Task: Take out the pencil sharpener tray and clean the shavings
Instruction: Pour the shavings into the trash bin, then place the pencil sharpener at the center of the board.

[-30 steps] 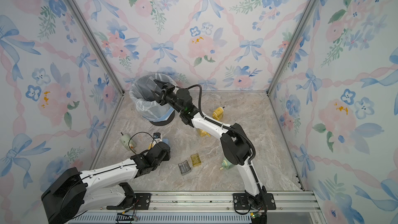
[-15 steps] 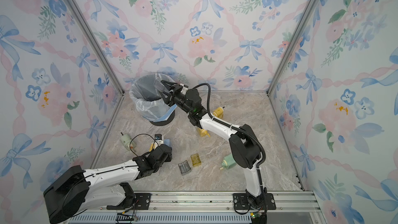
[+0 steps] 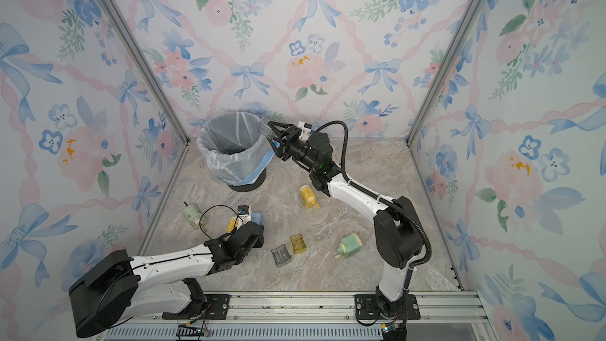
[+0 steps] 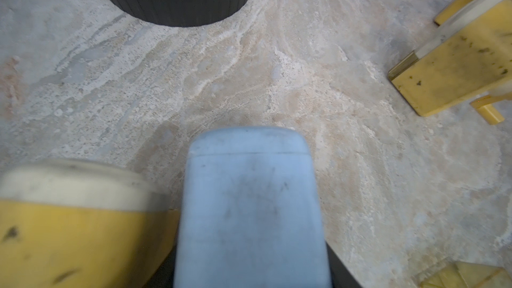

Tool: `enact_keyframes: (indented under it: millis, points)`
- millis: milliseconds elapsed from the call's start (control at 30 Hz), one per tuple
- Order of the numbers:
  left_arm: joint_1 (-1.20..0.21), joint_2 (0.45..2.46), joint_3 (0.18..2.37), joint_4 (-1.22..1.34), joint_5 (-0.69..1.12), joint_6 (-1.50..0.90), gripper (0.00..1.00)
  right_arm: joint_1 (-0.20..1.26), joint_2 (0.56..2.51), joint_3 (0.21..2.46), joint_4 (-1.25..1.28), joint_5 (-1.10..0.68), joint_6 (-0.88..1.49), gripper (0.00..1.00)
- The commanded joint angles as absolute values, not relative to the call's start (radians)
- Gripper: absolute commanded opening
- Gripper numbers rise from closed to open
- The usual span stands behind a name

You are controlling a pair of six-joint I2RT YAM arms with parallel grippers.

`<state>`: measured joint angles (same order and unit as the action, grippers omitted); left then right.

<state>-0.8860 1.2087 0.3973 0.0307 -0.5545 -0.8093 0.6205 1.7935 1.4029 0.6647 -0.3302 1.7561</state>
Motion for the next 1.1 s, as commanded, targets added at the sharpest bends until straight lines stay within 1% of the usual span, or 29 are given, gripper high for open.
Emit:
enact_keyframes:
  millis: [0, 67, 167, 300, 367, 600, 800, 833, 867, 1067]
  points:
    - [-0.906, 1.23, 0.39, -0.031, -0.524, -0.828, 0.42, 0.596, 1.741, 1.354, 0.654, -0.37, 1.688, 0.35]
    - [-0.913, 1.235, 0.399, -0.033, -0.531, -0.819, 0.44, 0.585, 1.718, 1.332, 0.635, -0.377, 1.66, 0.35]
    - [-0.919, 1.25, 0.408, -0.033, -0.532, -0.812, 0.52, 0.567, 1.671, 1.308, 0.578, -0.384, 1.6, 0.35]
    - [-0.922, 1.279, 0.423, -0.033, -0.532, -0.812, 0.58, 0.547, 1.601, 1.299, 0.462, -0.397, 1.494, 0.35]
    - [-0.922, 1.291, 0.428, -0.034, -0.529, -0.81, 0.64, 0.539, 1.571, 1.296, 0.406, -0.399, 1.441, 0.35]
    - [-0.922, 1.309, 0.446, -0.034, -0.522, -0.797, 0.71, 0.511, 1.47, 1.26, 0.213, -0.397, 1.255, 0.38]
    - [-0.922, 1.303, 0.466, -0.034, -0.523, -0.783, 0.79, 0.512, 1.384, 1.245, 0.004, -0.378, 1.03, 0.4]
    - [-0.922, 1.298, 0.47, -0.034, -0.523, -0.78, 0.86, 0.512, 1.365, 1.238, -0.033, -0.369, 0.991, 0.4]
    - [-0.923, 1.294, 0.475, -0.034, -0.525, -0.774, 0.98, 0.514, 1.346, 1.229, -0.071, -0.354, 0.949, 0.4]
    - [-0.923, 1.274, 0.493, -0.038, -0.531, -0.752, 0.98, 0.524, 1.241, 1.138, -0.169, -0.269, 0.783, 0.42]
